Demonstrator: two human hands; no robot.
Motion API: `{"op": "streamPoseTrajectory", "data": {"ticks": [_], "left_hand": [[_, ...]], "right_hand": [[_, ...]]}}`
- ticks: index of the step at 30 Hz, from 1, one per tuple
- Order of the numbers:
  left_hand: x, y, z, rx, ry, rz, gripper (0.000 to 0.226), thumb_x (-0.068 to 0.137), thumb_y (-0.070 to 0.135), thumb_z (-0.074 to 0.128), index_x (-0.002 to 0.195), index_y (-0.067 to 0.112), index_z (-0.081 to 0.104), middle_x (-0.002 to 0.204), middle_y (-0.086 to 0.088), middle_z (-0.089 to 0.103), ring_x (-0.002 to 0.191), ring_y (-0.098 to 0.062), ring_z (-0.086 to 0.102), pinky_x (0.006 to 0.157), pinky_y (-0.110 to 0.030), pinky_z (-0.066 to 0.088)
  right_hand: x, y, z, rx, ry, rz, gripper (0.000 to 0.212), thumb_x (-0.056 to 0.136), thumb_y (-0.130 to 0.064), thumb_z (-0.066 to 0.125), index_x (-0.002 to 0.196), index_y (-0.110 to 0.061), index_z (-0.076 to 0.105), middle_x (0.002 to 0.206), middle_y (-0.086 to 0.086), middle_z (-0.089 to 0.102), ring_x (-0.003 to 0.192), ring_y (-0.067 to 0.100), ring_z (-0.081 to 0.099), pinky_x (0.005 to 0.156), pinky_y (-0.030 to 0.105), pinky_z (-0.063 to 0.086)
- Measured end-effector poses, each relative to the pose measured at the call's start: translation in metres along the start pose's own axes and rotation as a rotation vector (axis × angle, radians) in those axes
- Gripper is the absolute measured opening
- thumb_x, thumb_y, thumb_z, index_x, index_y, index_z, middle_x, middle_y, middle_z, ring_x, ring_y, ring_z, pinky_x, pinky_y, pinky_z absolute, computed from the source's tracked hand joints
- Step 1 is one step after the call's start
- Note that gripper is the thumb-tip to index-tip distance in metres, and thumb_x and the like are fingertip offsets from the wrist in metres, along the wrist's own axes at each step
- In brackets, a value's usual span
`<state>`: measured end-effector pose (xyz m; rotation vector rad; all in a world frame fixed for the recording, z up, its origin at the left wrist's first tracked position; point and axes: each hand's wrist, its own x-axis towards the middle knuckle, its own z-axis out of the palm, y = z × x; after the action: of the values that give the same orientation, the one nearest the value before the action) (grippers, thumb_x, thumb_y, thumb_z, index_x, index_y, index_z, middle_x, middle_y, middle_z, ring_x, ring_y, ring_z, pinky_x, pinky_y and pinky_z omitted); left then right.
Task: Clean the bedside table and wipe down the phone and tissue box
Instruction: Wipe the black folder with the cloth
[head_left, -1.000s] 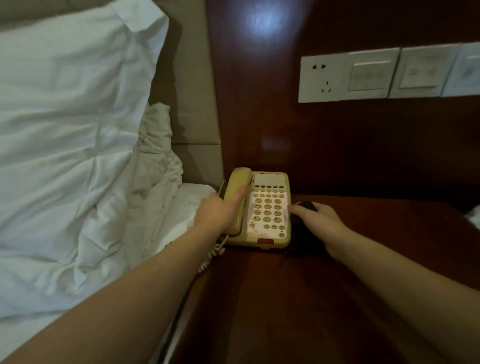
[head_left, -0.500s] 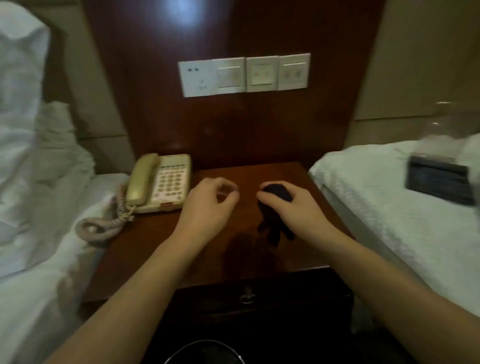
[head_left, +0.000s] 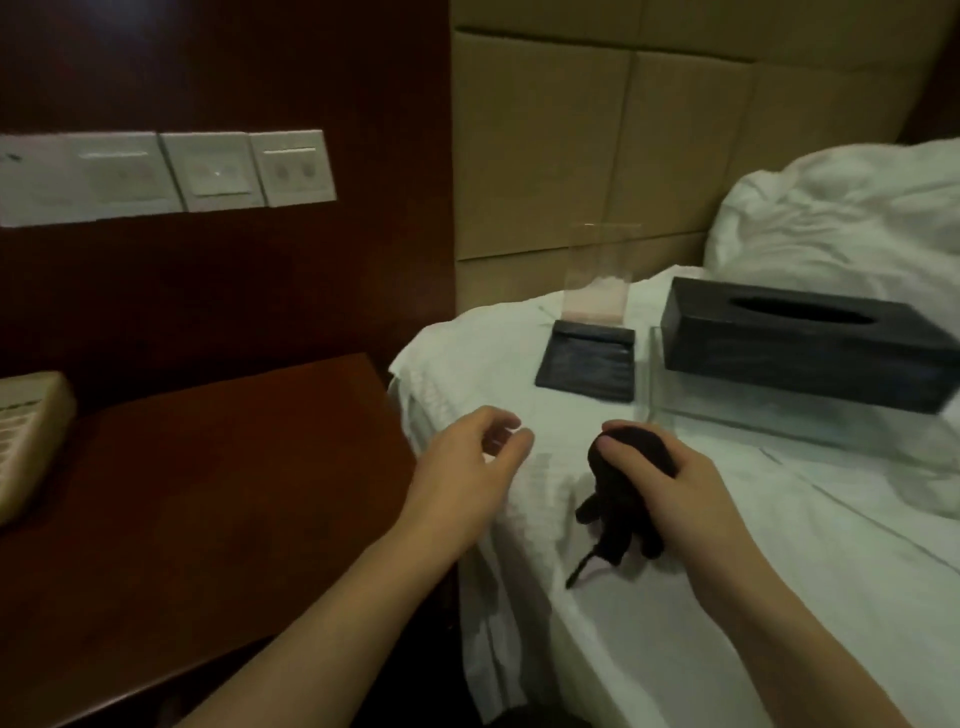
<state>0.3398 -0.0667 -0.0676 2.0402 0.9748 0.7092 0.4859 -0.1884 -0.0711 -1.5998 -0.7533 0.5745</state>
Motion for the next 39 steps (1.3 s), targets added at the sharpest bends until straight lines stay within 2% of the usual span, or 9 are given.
{"op": "streamPoseTrajectory", "data": {"ticks": [7,12,15,20,26,28,31,36,39], "left_hand": [[0.103,0.015,0.048,0.007,0.001,-0.158,0.046,0.103,0.040,0.054,0.144,0.018,0.051,0.140,-0.002,0.058,0.123,-0.021,0.057,0.104,-0.035,0.047],[0.140,0.012,0.060,0.077,-0.022,-0.230,0.048,0.102,0.043,0.054,0.142,0.016,0.054,0.137,-0.003,0.062,0.120,-0.022,0.059,0.098,-0.035,0.048],[0.143,0.013,0.068,0.087,-0.042,-0.213,0.045,0.100,0.045,0.058,0.134,0.015,0.060,0.123,0.001,0.065,0.106,-0.019,0.061,0.088,-0.032,0.047],[0.156,0.021,0.065,0.097,-0.164,-0.300,0.025,0.088,0.034,0.077,0.095,0.012,0.068,0.086,-0.003,0.064,0.075,-0.015,0.058,0.059,-0.029,0.044],[0.168,0.034,0.049,0.130,-0.330,-0.411,0.053,0.084,0.033,0.082,0.118,0.002,0.054,0.114,-0.012,0.061,0.103,-0.027,0.060,0.073,-0.033,0.051],[0.169,0.036,0.046,0.083,-0.378,-0.418,0.048,0.090,0.034,0.076,0.122,0.002,0.058,0.109,-0.014,0.064,0.103,-0.025,0.064,0.086,-0.035,0.053],[0.166,0.033,0.050,-0.078,-0.386,-0.351,0.019,0.101,0.030,0.062,0.107,0.012,0.063,0.089,-0.002,0.066,0.074,-0.012,0.061,0.063,-0.021,0.050],[0.154,0.024,0.065,-0.523,-0.205,-0.391,0.017,0.106,0.014,0.050,0.115,0.004,0.061,0.099,-0.013,0.076,0.088,-0.022,0.073,0.073,-0.026,0.060],[0.131,0.016,0.060,-0.762,-0.114,-0.412,0.021,0.106,0.011,0.050,0.117,-0.003,0.061,0.094,-0.015,0.077,0.080,-0.021,0.076,0.070,-0.026,0.062]], "right_hand": [[0.021,0.019,-0.010,0.088,-0.023,0.035,0.013,0.084,-0.035,0.073,0.096,-0.039,0.073,0.087,-0.002,0.076,0.076,0.022,0.074,0.062,0.027,0.055],[0.029,0.027,-0.010,0.118,-0.027,0.039,0.011,0.082,-0.031,0.076,0.090,-0.038,0.074,0.080,-0.002,0.075,0.072,0.019,0.073,0.045,0.015,0.045],[0.029,0.026,-0.010,0.093,-0.036,0.024,0.012,0.080,-0.031,0.076,0.090,-0.037,0.073,0.079,-0.013,0.073,0.071,0.007,0.070,0.061,0.018,0.052],[0.028,0.027,-0.008,0.099,-0.033,0.032,0.016,0.076,-0.034,0.076,0.089,-0.043,0.073,0.084,-0.007,0.074,0.076,0.019,0.073,0.075,0.035,0.057],[0.025,0.025,-0.007,0.093,-0.017,0.010,0.014,0.079,-0.027,0.078,0.089,-0.036,0.074,0.084,-0.016,0.074,0.077,0.002,0.070,0.068,0.015,0.051],[0.025,0.024,-0.006,0.081,-0.016,0.003,0.016,0.080,-0.023,0.078,0.089,-0.035,0.074,0.084,-0.020,0.073,0.077,-0.004,0.067,0.064,0.006,0.047],[0.027,0.025,-0.005,0.074,0.001,0.001,0.016,0.079,-0.021,0.079,0.087,-0.035,0.075,0.084,-0.020,0.073,0.077,-0.005,0.066,0.064,0.004,0.046],[0.026,0.024,-0.003,0.078,-0.005,0.000,0.022,0.080,-0.024,0.078,0.087,-0.045,0.073,0.083,-0.003,0.075,0.077,0.021,0.073,0.076,0.033,0.056],[0.023,0.016,-0.006,0.139,0.028,-0.002,0.016,0.084,-0.016,0.075,0.091,-0.030,0.076,0.082,0.007,0.075,0.071,0.030,0.073,0.066,0.032,0.057]]}}
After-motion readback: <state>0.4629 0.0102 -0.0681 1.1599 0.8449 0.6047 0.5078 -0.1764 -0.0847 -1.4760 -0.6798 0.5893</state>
